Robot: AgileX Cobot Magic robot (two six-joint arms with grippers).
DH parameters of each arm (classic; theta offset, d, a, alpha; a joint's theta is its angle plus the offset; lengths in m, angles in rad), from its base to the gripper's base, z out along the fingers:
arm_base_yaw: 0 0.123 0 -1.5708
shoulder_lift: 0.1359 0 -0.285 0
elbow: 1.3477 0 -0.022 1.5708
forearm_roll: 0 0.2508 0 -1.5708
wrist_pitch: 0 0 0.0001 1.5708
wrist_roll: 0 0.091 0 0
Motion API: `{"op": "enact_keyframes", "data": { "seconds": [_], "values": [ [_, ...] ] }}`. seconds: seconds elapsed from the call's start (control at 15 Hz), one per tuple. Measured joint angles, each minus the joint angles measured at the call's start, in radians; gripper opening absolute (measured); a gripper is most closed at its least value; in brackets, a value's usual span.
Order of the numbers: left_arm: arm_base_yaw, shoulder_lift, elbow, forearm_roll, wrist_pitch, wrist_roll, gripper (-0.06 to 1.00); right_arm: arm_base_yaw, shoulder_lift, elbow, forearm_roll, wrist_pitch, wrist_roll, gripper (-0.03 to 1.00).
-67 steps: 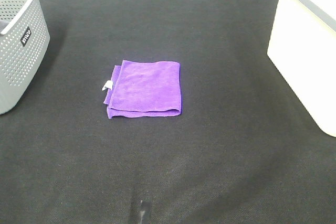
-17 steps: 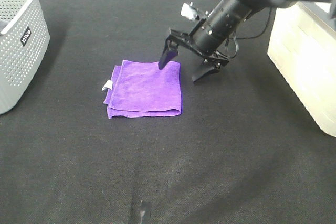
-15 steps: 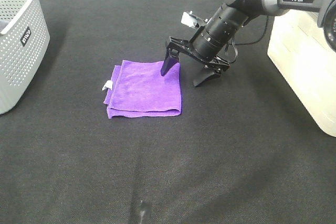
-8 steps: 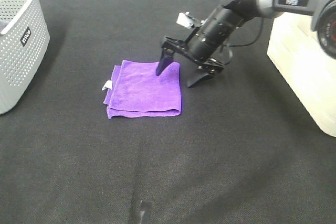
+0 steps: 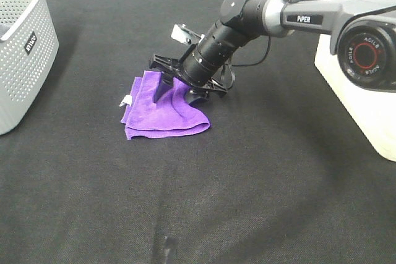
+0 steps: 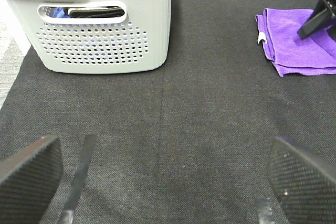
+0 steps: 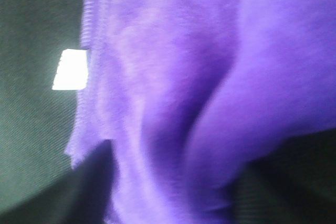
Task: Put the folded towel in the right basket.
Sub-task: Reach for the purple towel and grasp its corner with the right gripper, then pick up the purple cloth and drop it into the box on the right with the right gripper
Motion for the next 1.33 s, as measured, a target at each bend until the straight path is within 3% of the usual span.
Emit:
{"op": "enact_keyframes", "data": {
  "seconds": [0.13,0.2,0.27,0.4,0.53,0.73,1.0,1.2,1.33],
  "values": [
    [0.0,0.0,0.0,0.0,0.0,0.0,0.99,0.0,0.0,0.0,-0.035,0.0,0.014,0.21],
    [0.0,0.0,0.0,0.0,0.0,0.0,0.99,0.0,0.0,0.0,-0.035,0.0,0.014,0.21],
    [0.0,0.0,0.0,0.0,0.0,0.0,0.99,0.0,-0.004,0.001,-0.041,0.0,0.014,0.1],
    [0.0,0.0,0.0,0.0,0.0,0.0,0.99,0.004,-0.027,0.009,-0.063,0.001,0.005,0.1],
    [0.0,0.0,0.0,0.0,0.0,0.0,0.99,0.004,-0.103,0.029,-0.136,0.084,-0.012,0.1],
    [0.0,0.0,0.0,0.0,0.0,0.0,0.99,-0.047,-0.29,0.03,-0.147,0.155,-0.013,0.1],
    [0.0,0.0,0.0,0.0,0.0,0.0,0.99,-0.257,-0.55,0.03,-0.254,0.248,-0.021,0.1],
    [0.0,0.0,0.0,0.0,0.0,0.0,0.99,-0.46,-0.699,0.03,-0.4,0.26,-0.02,0.1],
    [0.0,0.0,0.0,0.0,0.0,0.0,0.99,-0.585,-0.733,0.03,-0.427,0.265,-0.019,0.1]
  ]
}}
